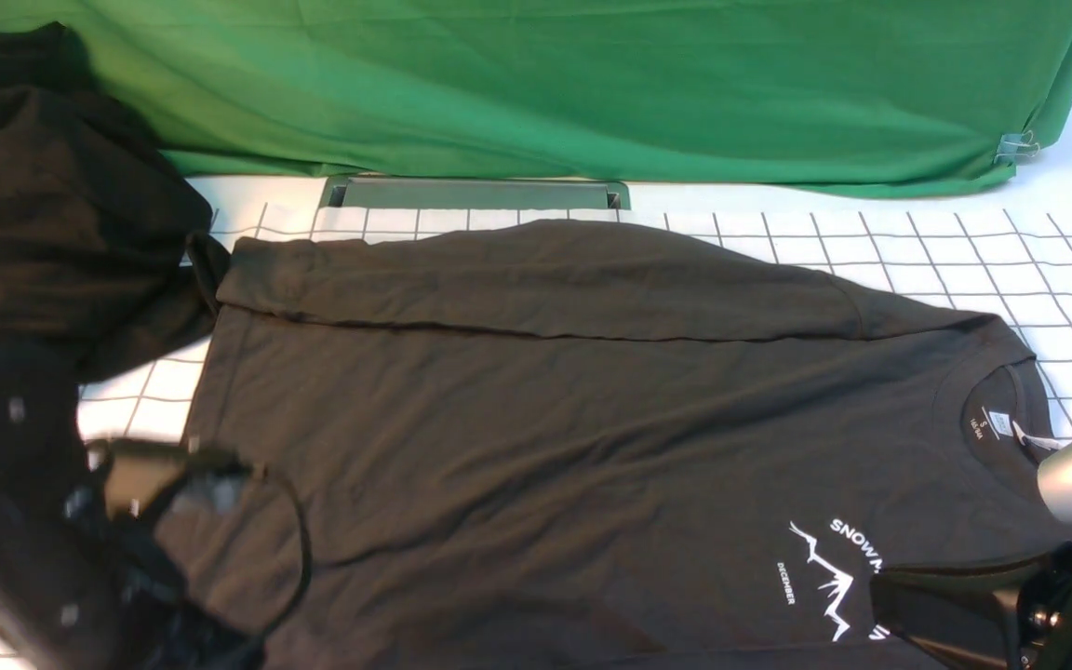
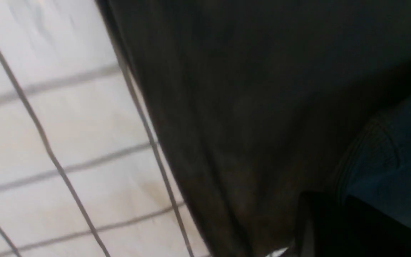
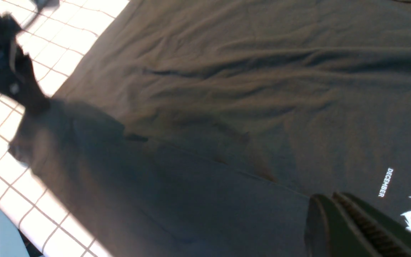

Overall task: Fold a long-sleeved shirt over a white checkered tablecloth.
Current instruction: 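Fold the left side of the black T-shirt inward over its body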

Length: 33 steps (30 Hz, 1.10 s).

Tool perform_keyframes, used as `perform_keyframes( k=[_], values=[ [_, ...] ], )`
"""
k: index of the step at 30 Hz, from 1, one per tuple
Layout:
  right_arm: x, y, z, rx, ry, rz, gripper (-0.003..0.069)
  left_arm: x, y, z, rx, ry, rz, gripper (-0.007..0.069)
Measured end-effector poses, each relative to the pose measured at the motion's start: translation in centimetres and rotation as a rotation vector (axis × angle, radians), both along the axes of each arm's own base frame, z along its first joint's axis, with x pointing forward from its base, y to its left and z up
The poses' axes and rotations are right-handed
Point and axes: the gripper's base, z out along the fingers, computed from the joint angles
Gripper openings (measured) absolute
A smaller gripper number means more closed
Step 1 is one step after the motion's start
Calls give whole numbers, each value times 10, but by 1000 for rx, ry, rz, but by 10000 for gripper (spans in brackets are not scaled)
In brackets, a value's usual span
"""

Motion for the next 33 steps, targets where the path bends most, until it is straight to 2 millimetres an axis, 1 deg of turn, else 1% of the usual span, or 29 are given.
perform_keyframes(
  k=[1, 2, 3, 4, 5, 6, 7, 8, 9, 10, 11, 12, 13, 15, 16, 17, 20, 23, 25, 29, 30, 32, 33],
  values=[
    [0, 0, 0, 0, 0, 0, 0, 1, 0, 2, 0, -6, -1, 13],
    [0, 0, 0, 0, 0, 0, 0, 13, -3, 21, -12, -77, -8, 13],
    [0, 0, 0, 0, 0, 0, 0, 14, -3, 24, -13, -86, -9, 13],
    [0, 0, 0, 0, 1, 0, 0, 25, -5, 43, -18, -160, -16, 13],
    [0, 0, 0, 1, 0, -1, 0, 31, -6, 52, -17, -197, -18, 13],
    [0, 0, 0, 1, 3, -2, 0, 41, -5, 66, -15, -246, -11, 13],
    [0, 0, 0, -1, 5, -1, 0, 51, -3, 77, -15, -278, 0, 13],
    [0, 0, -1, -4, 7, -1, 0, 60, -2, 82, -16, -292, 14, 13],
    [-1, -1, -1, -11, 14, 0, 0, 73, 2, 92, -19, -315, 40, 13],
    [-1, -1, -2, -16, 21, 0, 0, 83, 5, 93, -15, -312, 57, 13],
    [-1, -1, -2, -20, 25, 0, 0, 84, 6, 96, -16, -320, 62, 13],
    [-2, -1, -3, -28, 33, 1, 0, 96, 9, 96, -12, -315, 78, 13],
    [-3, -2, -5, -46, 50, 3, 0, 114, 14, 98, -3, -320, 100, 13],
    [-6, -5, -9, -101, 97, 12, 0, 144, 23, 86, 18, -294, 126, 13],
    [-6, -5, -10, -113, 105, 15, 0, 149, 24, 85, 21, -296, 131, 13],
    [-8, -7, -11, -145, 128, 24, 0, 157, 26, 80, 26, -286, 137, 13],
    [-10, -8, -9, -251, 196, 60, 0, 183, 28, 59, 60, -250, 133, 13],
    [-8, -5, -7, -329, 233, 98, 0, 197, 27, 44, 71, -223, 130, 13],
    [-2, 1, -8, -386, 254, 131, 0, 206, 26, 30, 80, -199, 127, 13],
    [16, 20, -21, -461, 280, 176, 7, 214, 27, 14, 103, -172, 121, 13],
    [18, 22, -24, -470, 289, 177, 11, 214, 27, 14, 104, -172, 120, 13],
    [31, 35, -41, -502, 312, 187, 61, 216, 29, 9, 123, -167, 132, 13],
    [38, 42, -49, -508, 316, 186, 101, 217, 30, 8, 135, -177, 152, 13]
  ],
)
